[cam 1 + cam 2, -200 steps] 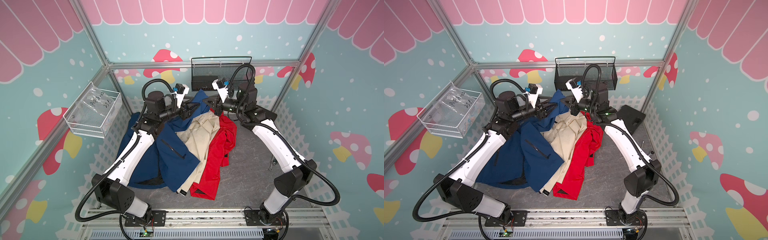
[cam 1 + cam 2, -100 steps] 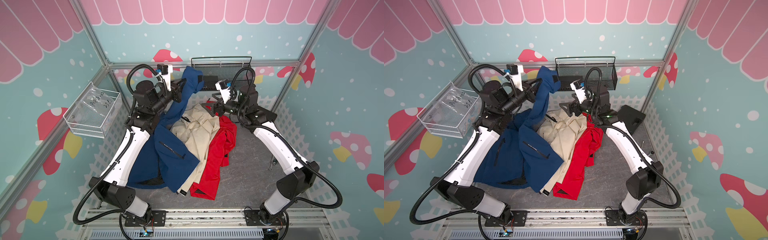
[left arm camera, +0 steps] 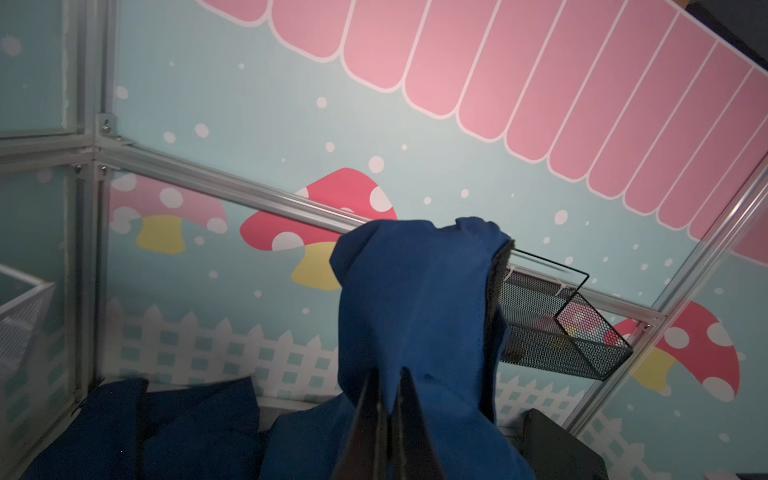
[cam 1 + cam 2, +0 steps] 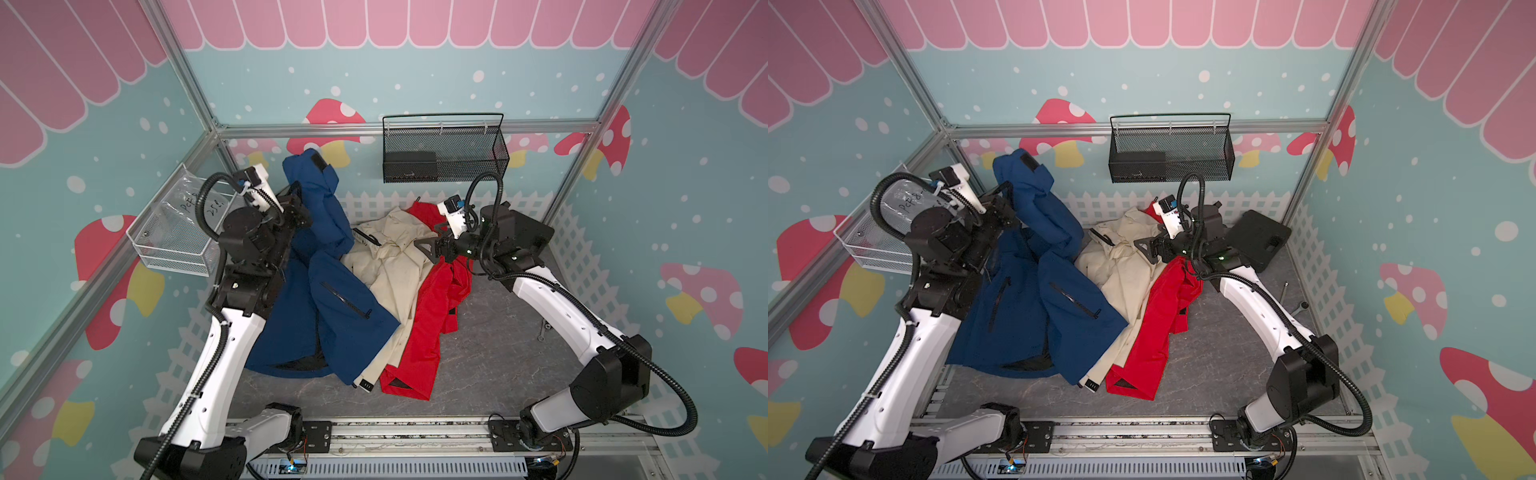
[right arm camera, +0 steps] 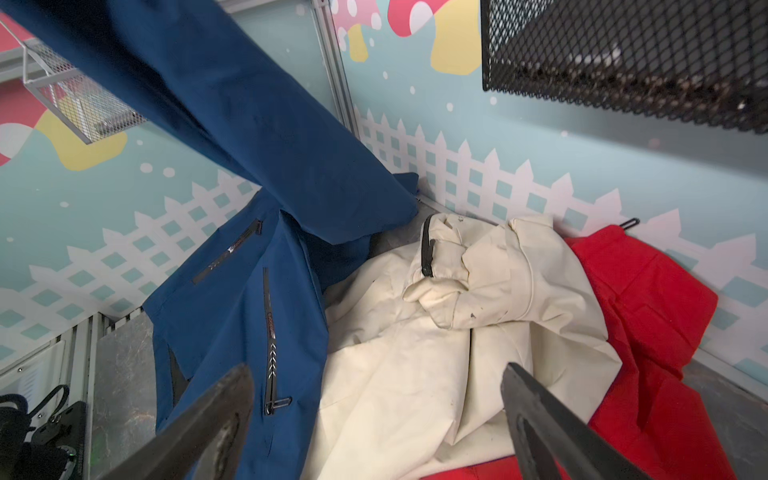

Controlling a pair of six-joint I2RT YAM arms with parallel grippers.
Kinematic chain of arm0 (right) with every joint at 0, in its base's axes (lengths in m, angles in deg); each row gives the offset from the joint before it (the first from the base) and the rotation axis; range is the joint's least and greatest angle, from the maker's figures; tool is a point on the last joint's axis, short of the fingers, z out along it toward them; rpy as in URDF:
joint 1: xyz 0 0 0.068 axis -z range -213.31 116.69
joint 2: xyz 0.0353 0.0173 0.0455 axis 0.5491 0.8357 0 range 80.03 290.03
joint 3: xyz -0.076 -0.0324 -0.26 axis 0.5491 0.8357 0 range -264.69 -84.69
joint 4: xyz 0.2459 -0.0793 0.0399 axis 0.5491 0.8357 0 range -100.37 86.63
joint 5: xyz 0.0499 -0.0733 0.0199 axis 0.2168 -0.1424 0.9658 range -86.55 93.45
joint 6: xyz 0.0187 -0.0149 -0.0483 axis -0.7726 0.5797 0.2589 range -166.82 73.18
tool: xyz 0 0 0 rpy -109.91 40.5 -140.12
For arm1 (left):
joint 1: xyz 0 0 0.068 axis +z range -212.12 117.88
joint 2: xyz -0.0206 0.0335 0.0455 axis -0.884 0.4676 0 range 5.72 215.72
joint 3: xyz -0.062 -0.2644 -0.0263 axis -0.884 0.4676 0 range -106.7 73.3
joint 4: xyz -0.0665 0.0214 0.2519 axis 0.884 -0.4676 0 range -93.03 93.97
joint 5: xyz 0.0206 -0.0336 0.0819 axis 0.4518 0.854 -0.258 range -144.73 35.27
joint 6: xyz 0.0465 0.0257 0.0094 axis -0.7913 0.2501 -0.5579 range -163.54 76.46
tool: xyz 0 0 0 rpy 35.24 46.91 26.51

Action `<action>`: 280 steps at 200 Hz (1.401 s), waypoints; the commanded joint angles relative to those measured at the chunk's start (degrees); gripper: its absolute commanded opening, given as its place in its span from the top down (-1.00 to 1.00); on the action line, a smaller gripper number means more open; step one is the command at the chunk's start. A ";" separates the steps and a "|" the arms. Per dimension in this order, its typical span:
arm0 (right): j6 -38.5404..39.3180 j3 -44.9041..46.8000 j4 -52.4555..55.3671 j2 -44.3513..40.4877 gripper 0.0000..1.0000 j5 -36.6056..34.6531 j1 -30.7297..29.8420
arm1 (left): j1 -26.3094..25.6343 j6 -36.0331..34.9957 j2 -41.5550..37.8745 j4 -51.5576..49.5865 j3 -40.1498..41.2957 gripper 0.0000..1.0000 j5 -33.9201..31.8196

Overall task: Unzip the jacket
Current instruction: Adjust the jacket at the center of the board.

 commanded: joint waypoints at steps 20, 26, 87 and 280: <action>0.07 2.80 -2.43 -0.44 -0.89 2.19 0.66 | 2.37 1.54 -8.83 -11.46 12.03 1.00 -7.24; -0.14 3.02 -2.56 -0.13 -0.89 2.35 0.67 | 3.24 2.45 -9.34 -12.29 13.85 1.00 -6.01; -1.21 4.90 -2.18 1.87 -0.89 0.95 1.07 | 10.11 9.03 -9.47 -24.97 21.41 1.00 -12.33; -15.34 8.69 -6.67 10.10 -0.73 1.05 5.06 | -0.62 4.53 12.71 -12.11 8.03 -0.52 17.45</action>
